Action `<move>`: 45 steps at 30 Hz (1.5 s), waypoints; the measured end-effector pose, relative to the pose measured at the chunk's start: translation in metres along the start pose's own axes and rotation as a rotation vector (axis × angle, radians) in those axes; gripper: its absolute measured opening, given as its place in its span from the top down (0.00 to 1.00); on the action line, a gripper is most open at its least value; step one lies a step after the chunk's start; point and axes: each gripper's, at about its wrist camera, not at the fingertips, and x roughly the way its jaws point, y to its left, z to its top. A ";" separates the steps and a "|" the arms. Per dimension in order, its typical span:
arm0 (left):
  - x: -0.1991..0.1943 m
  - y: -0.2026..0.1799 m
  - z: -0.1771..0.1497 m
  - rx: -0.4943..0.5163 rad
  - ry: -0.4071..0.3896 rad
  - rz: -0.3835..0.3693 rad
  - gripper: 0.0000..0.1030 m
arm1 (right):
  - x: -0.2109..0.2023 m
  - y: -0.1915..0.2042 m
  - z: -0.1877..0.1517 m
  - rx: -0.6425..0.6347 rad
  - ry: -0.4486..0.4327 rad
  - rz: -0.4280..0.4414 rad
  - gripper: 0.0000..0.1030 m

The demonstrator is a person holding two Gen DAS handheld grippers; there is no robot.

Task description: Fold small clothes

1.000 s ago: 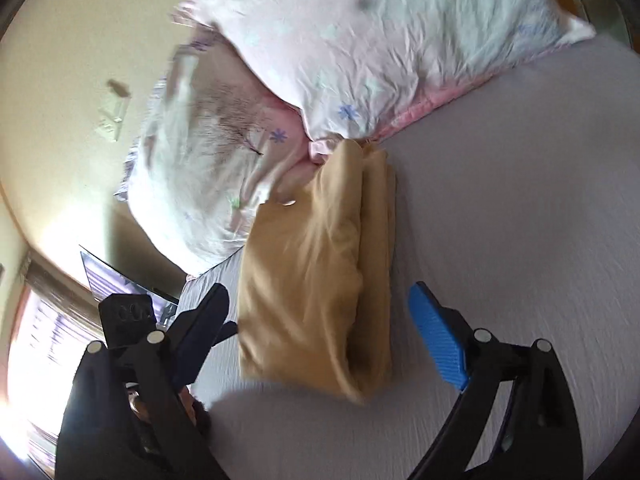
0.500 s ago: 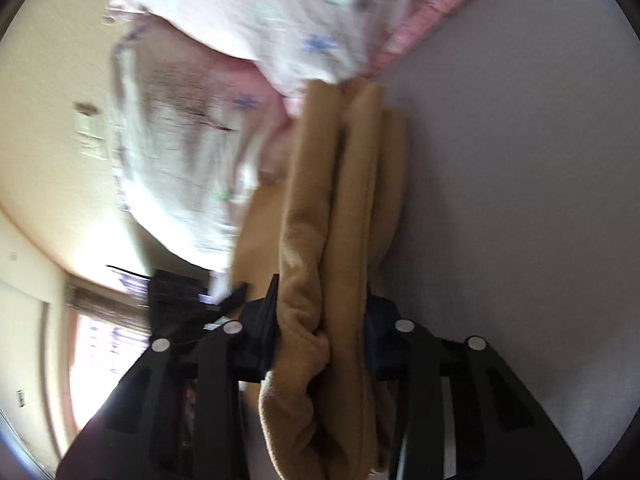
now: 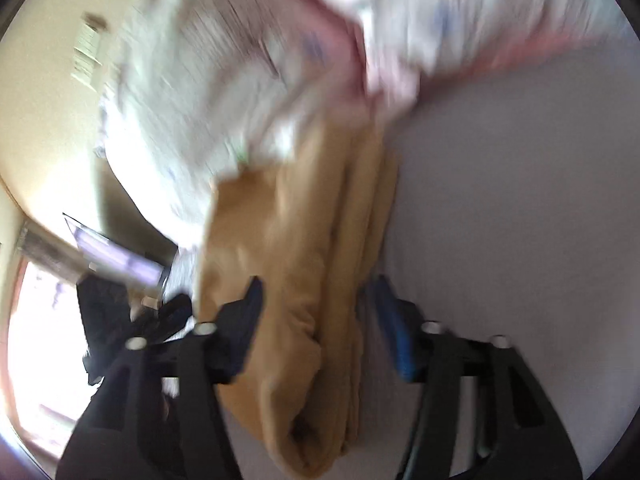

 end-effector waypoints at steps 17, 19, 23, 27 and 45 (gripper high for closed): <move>-0.026 -0.051 -0.096 0.327 0.053 0.246 0.02 | -0.035 0.048 -0.062 -0.150 0.017 -0.136 0.02; -0.033 -0.051 -0.109 0.371 0.052 0.341 0.02 | -0.033 0.059 -0.082 -0.230 0.019 -0.277 0.02; -0.029 -0.038 -0.123 0.386 0.064 0.432 0.02 | -0.027 0.055 -0.115 -0.331 0.054 -0.405 0.02; -0.022 -0.027 -0.126 0.376 0.083 0.465 0.02 | 0.003 0.057 -0.133 -0.402 0.084 -0.500 0.02; -0.010 -0.032 -0.131 0.447 0.085 0.511 0.01 | 0.012 0.061 -0.148 -0.458 0.140 -0.573 0.02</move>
